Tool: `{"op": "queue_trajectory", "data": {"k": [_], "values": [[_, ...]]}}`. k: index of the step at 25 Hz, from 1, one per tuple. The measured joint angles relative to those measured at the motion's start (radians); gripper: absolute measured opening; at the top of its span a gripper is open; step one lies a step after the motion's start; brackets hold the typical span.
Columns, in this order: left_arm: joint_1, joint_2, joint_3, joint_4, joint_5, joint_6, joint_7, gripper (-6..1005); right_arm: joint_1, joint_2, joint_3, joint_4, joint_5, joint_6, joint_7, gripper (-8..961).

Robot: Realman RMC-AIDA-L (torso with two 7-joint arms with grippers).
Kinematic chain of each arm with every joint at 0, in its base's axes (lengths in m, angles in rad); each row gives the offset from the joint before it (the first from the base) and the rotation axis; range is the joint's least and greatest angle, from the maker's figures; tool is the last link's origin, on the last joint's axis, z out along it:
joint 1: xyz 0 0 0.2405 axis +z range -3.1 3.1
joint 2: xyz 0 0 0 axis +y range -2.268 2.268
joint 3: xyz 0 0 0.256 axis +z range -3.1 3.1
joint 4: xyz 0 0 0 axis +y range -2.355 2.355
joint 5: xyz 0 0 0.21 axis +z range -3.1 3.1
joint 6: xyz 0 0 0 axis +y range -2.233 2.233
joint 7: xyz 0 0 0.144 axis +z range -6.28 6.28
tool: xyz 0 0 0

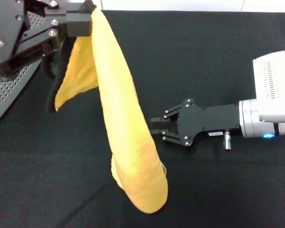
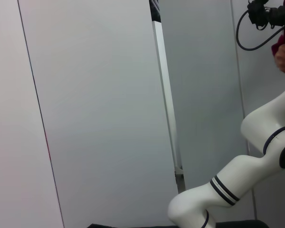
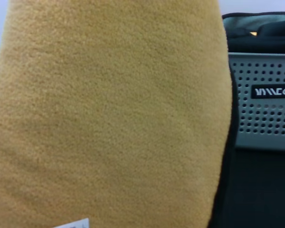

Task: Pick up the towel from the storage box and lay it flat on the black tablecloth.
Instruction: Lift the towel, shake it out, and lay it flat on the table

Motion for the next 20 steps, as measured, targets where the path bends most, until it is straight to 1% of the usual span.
{"op": "queue_trajectory", "data": {"k": [5, 10, 15, 20], "values": [[-0.001, 0.001, 0.006, 0.000, -0.001, 0.000, -0.001, 38, 0.004, 0.001, 0.000, -0.007, -0.021, -0.020, 0.021, 144], [-0.003, 0.002, 0.008, -0.001, -0.001, 0.001, -0.002, 38, 0.015, -0.006, 0.001, -0.002, -0.029, -0.047, 0.032, 327], [-0.006, 0.002, 0.010, -0.002, -0.002, 0.001, -0.002, 38, 0.017, -0.010, 0.001, -0.001, -0.036, -0.076, 0.038, 534], [-0.011, 0.004, 0.024, -0.002, -0.020, 0.001, 0.000, 38, 0.025, -0.010, 0.002, 0.002, -0.051, -0.087, 0.030, 532]]}}
